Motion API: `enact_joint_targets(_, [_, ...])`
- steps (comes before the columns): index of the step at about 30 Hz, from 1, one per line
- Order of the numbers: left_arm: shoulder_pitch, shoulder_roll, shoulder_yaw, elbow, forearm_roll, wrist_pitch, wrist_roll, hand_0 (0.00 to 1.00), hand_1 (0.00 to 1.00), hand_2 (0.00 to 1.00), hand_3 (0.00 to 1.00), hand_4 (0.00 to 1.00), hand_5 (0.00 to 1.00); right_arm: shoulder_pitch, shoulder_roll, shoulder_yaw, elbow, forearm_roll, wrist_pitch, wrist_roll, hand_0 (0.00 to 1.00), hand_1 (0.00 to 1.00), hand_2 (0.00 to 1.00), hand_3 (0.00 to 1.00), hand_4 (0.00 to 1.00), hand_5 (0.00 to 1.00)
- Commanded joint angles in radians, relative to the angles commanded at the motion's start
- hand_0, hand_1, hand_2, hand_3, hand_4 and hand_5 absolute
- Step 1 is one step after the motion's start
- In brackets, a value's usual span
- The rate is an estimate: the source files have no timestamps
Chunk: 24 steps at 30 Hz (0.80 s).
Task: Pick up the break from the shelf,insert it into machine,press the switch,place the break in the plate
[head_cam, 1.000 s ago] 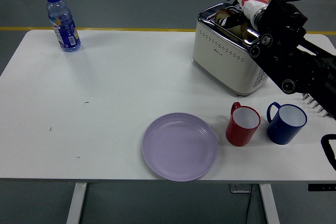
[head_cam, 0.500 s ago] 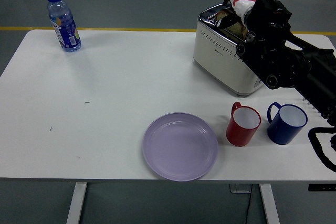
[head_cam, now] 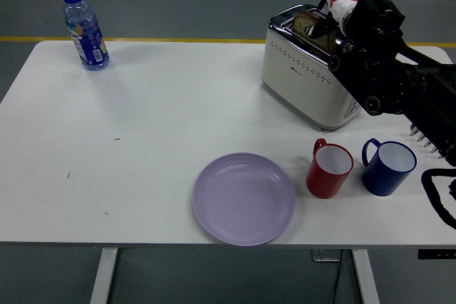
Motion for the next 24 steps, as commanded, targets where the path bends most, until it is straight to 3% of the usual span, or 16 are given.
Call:
enact_joint_targets(7, [-0.001,0.001,-0.005,0.0,0.013,0.0,0.0,0.598,0.437,0.406,0.549,0.297,0.923,0.005,0.0,-0.012,-0.02,0.025,-0.012,0.006,0.445,0.466,0.5,0.655,0.772,0.348])
enact_joint_targets(8, [-0.001,0.002,-0.006,0.0,0.016,0.0,0.0,0.597,0.433,0.404,0.549,0.297,0.921,0.005,0.0,-0.015,-0.026,0.03,-0.014,0.006,0.381,0.412,0.458,0.604,0.732,0.298])
enact_joint_targets(14, [-0.002,0.002,-0.011,0.0,0.024,0.001,0.0,0.597,0.427,0.401,0.548,0.297,0.918,0.006,0.0,-0.033,-0.054,0.058,-0.026,0.013,0.351,0.386,0.436,0.569,0.706,0.267])
enact_joint_targets(19, [-0.005,0.002,-0.015,0.0,0.029,0.003,0.0,0.597,0.427,0.401,0.548,0.297,0.918,0.007,0.0,-0.053,-0.064,0.088,-0.055,0.033,0.351,0.386,0.436,0.569,0.706,0.267])
enact_joint_targets(20, [-0.005,0.002,-0.017,0.0,0.031,0.003,0.0,0.597,0.428,0.401,0.548,0.296,0.916,0.007,0.0,-0.057,-0.061,0.098,-0.065,0.04,0.311,0.346,0.408,0.531,0.65,0.202])
enact_joint_targets(24, [-0.005,0.001,-0.02,0.0,0.034,0.003,0.0,0.597,0.428,0.401,0.548,0.296,0.916,0.006,0.0,-0.066,-0.057,0.126,-0.085,0.06,0.311,0.346,0.408,0.531,0.65,0.202])
